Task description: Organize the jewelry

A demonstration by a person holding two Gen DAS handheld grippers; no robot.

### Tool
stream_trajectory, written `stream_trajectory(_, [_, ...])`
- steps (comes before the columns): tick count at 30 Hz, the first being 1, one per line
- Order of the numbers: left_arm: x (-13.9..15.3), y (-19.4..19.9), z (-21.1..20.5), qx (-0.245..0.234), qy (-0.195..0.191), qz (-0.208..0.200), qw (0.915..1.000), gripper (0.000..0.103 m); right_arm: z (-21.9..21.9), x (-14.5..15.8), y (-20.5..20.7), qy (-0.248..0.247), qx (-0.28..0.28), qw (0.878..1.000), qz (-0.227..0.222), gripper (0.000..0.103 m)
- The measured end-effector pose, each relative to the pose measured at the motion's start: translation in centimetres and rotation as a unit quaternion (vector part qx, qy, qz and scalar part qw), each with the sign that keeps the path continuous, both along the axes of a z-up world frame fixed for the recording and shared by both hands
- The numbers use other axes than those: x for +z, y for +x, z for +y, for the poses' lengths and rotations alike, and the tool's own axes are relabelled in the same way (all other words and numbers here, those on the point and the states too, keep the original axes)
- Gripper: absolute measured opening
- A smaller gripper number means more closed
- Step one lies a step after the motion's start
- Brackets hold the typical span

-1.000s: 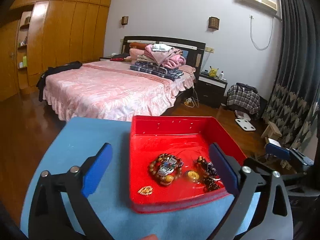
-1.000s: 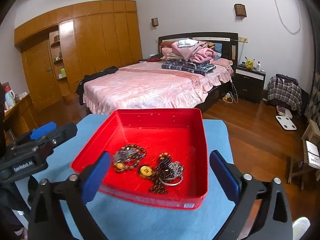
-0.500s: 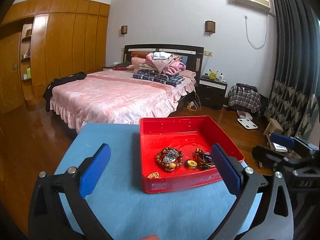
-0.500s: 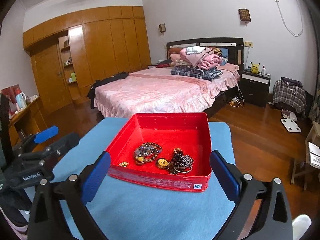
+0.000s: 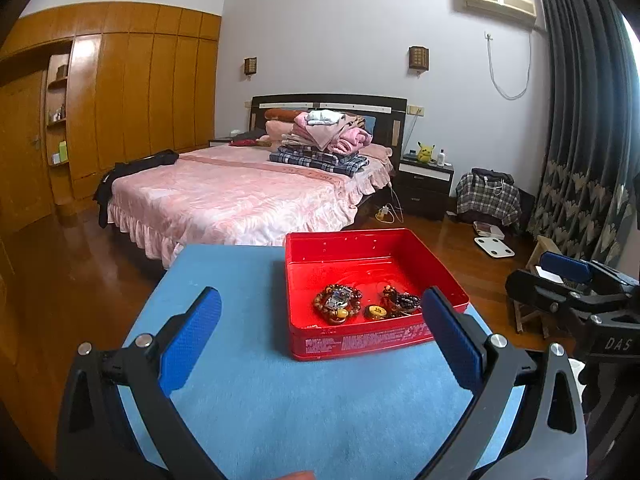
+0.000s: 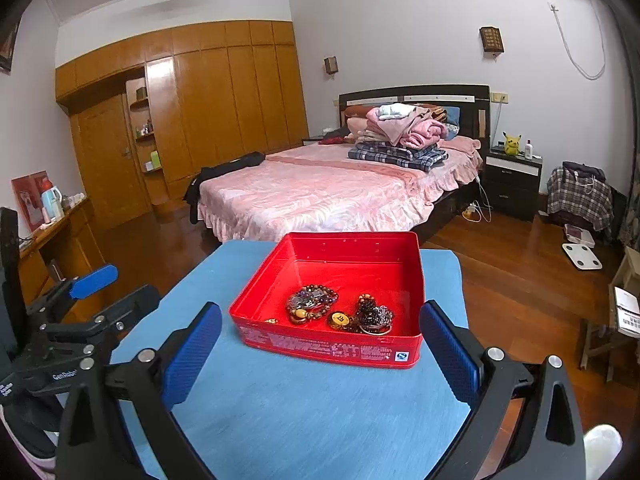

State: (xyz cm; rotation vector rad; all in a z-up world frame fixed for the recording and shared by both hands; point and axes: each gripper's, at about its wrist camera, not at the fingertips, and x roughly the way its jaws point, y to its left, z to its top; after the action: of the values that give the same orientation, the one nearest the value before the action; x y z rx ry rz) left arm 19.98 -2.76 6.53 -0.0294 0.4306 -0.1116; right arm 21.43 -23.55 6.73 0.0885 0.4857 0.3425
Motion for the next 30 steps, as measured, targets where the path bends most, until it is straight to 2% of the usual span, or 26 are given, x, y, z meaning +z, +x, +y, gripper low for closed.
stream_trajectory(12, [0.9,-2.0,-0.3,0.001,0.004,-0.016,0.9999,0.097,-0.1,0.8,-1.4,0.003,0.003,1.000,-0.010,0.097])
stream_trajectory(30, [1.3,-2.5,-0.4,0.003,0.005,-0.021,0.9998,0.097,-0.4,1.2,-1.7,0.001,0.002,1.000,-0.013,0.097])
